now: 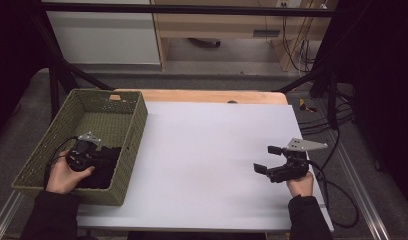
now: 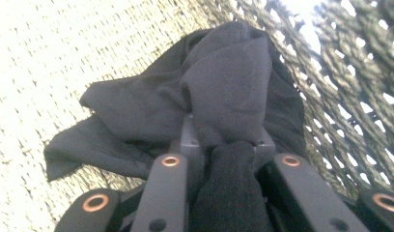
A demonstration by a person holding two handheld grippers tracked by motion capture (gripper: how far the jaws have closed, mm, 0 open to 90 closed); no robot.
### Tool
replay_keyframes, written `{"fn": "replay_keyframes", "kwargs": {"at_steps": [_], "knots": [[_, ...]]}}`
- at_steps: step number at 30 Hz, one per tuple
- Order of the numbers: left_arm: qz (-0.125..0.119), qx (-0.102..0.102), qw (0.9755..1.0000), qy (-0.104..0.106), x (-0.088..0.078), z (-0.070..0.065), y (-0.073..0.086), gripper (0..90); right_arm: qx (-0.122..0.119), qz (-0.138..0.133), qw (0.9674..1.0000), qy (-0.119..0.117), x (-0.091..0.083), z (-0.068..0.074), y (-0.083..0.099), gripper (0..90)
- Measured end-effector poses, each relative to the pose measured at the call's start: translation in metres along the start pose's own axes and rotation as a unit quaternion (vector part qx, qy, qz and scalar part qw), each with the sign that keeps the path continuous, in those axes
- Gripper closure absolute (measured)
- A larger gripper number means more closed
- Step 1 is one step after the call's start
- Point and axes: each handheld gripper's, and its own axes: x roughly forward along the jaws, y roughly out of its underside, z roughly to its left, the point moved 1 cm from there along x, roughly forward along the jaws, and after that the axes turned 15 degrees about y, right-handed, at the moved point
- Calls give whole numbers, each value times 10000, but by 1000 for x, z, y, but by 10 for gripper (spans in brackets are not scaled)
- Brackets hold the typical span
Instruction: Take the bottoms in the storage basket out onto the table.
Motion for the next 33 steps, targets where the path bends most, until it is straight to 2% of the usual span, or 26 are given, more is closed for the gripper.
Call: {"fn": "replay_keyframes", "kwargs": {"at_steps": [5,15,20,23,33], "knots": [[-162,32,9998,-59,-5,0,-2,765,-11,21,10000,0,1,0,1,38],[-329,13,9994,-98,-15,-2,-6,772,9,19,10000,-6,1,0,0,38],[-450,-2,9988,-198,-21,-2,-7,775,22,-17,10000,1,0,-1,0,38],[-547,-25,9984,-171,-25,-3,-8,776,17,-19,10000,-1,0,-1,0,38],[-656,-73,9978,-99,-36,-3,-8,776,29,-15,10000,2,0,-1,0,38]]}}
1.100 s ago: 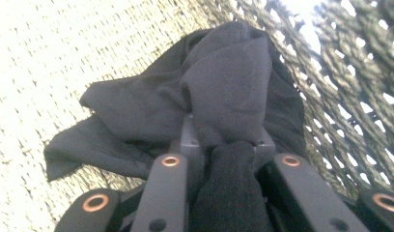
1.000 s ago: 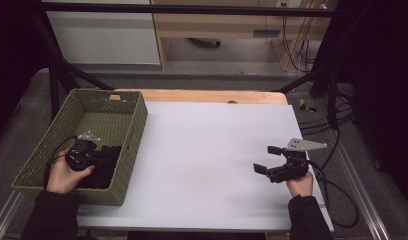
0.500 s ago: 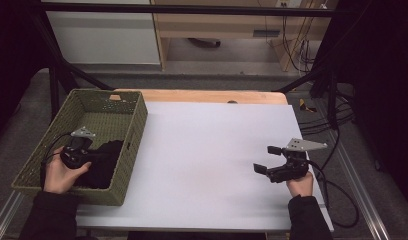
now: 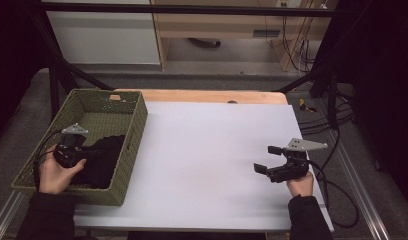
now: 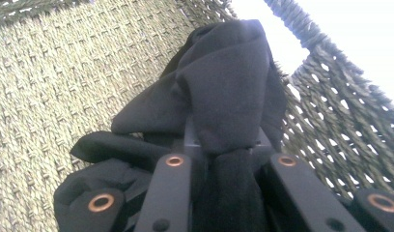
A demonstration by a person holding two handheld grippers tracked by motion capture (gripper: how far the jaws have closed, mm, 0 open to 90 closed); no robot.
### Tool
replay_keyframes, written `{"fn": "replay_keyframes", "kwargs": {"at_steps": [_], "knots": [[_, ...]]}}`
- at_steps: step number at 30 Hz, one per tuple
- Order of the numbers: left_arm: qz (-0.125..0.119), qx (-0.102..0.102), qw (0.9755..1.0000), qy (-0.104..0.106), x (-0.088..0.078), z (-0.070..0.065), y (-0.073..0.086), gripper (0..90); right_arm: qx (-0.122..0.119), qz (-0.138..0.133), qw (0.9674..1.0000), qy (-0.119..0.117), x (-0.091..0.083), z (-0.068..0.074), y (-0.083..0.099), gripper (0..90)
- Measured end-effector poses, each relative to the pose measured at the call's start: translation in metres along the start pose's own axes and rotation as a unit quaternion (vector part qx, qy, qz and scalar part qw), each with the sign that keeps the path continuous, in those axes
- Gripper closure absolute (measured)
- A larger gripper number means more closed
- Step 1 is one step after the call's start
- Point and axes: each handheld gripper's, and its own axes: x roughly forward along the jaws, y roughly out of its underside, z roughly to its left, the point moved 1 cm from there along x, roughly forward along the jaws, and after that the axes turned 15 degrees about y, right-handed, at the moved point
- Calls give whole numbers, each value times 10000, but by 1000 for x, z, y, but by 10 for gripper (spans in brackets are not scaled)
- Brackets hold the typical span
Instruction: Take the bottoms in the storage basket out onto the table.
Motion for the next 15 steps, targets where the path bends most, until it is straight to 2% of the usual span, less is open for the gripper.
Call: {"fn": "replay_keyframes", "kwargs": {"at_steps": [8,15], "knots": [[-172,-139,9997,90,-9,0,0,777,-9,19,10000,-12,0,0,0,38],[-195,-221,9995,129,-13,1,0,776,5,8,10000,-7,0,-1,0,38]]}}
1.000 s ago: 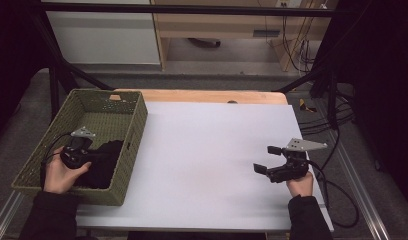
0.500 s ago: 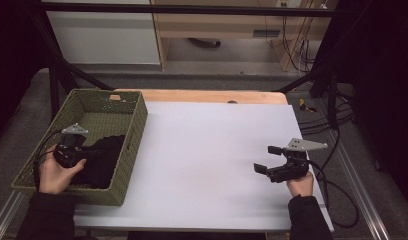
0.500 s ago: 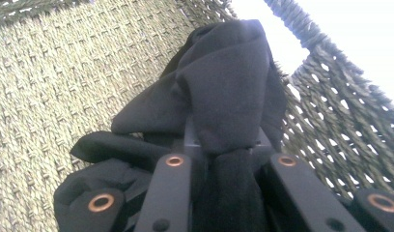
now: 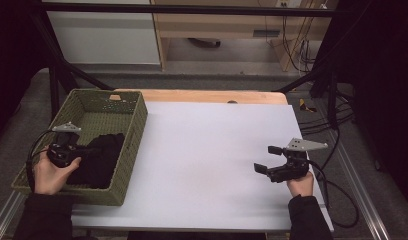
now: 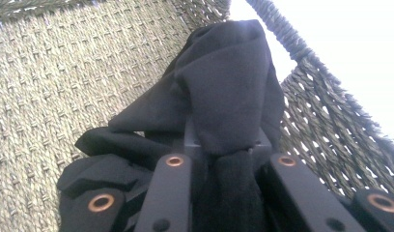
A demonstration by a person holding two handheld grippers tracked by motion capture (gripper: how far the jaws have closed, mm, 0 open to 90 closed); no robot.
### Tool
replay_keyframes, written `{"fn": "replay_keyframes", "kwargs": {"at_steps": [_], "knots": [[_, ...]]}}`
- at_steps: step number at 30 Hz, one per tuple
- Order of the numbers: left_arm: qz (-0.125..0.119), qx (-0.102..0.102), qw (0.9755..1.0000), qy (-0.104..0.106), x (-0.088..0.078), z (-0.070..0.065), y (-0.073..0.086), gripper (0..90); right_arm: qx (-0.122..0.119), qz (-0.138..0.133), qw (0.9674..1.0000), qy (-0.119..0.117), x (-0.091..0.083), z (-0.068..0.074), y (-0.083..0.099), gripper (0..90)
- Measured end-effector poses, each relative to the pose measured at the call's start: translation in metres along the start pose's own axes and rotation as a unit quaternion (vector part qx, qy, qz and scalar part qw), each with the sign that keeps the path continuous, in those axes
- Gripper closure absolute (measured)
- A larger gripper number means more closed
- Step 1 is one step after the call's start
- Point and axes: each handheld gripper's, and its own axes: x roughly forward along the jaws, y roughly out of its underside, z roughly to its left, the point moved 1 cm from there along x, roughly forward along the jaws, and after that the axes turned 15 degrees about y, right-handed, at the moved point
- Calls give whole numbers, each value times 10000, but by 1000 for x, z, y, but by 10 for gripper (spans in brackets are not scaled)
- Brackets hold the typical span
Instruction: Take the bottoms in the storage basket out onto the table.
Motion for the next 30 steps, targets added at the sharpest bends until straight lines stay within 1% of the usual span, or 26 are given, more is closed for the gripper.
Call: {"fn": "replay_keyframes", "kwargs": {"at_steps": [3,7,12,17,30], "knots": [[-49,-18,10000,16,-3,0,-1,777,-9,3,10000,-20,0,0,0,38],[-118,-38,9999,-18,-7,-2,-1,777,-6,-10,10000,-1,-1,0,0,38],[-210,-62,9998,19,-14,-3,-2,778,-13,-15,10000,-12,-1,0,0,38],[-276,-73,9996,-11,-18,-5,-3,778,-6,-9,10000,-15,0,0,0,38],[-482,-45,9988,-22,-33,-9,-5,779,-2,-16,10000,-10,-1,-1,0,38]]}}
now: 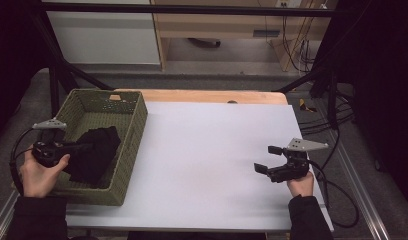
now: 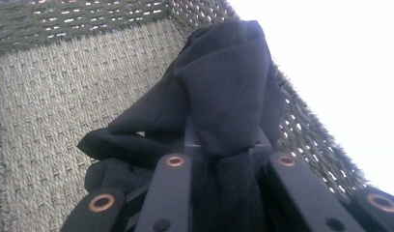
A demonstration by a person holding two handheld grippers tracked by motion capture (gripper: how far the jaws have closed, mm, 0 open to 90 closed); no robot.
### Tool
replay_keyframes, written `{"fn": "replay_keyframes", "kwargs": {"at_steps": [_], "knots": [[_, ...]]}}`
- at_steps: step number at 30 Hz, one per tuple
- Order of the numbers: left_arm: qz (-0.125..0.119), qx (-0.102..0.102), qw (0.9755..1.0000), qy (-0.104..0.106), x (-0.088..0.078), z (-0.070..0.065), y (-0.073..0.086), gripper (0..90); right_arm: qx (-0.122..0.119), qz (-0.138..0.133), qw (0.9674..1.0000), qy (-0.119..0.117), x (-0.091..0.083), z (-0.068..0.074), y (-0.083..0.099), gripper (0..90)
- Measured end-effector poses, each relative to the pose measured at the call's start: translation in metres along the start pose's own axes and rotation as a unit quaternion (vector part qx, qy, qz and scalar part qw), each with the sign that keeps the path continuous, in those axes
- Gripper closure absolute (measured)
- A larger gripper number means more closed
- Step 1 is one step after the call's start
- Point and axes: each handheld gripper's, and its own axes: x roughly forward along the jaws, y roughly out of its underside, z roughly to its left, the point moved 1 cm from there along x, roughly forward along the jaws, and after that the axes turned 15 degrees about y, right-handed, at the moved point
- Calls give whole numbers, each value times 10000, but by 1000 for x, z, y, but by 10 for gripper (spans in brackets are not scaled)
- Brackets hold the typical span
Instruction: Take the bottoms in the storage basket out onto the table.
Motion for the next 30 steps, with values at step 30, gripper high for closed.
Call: {"fn": "replay_keyframes", "kwargs": {"at_steps": [30], "knots": [[-307,117,9994,133,-23,-19,-7,779,-31,58,10000,24,2,1,1,38]]}}
